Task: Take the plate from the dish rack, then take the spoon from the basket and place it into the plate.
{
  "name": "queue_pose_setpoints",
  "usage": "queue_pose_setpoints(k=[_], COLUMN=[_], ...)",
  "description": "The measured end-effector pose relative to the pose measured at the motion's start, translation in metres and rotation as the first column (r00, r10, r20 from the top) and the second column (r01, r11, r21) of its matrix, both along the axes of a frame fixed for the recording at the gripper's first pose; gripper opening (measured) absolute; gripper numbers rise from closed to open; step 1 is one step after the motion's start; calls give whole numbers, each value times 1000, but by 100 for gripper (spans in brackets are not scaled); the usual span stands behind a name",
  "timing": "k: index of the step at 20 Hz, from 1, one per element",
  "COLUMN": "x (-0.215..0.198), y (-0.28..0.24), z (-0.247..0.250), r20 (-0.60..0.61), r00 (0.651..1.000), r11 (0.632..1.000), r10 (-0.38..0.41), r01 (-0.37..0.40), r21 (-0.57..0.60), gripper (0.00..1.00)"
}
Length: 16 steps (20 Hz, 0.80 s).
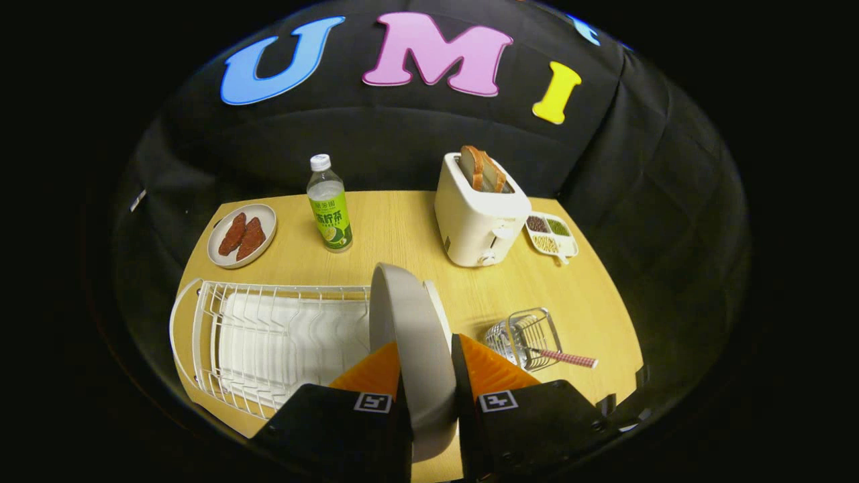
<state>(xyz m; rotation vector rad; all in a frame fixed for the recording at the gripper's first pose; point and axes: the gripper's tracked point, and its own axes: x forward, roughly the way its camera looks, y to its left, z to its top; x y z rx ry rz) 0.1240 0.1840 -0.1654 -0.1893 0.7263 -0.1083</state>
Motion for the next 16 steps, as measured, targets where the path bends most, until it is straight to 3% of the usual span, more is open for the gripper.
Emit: queue_pose_setpoints(k=[4, 12, 16], x=[-2, -11, -28], y=[-2, -47, -41], z=[1, 4, 19], r20=[2, 4, 8], r00=[1000, 999, 1000], r11=[999, 994, 956], r10=[29, -36, -4], r01=[-29, 36, 2], r21=[-38, 102, 293], gripper=[30, 28, 28])
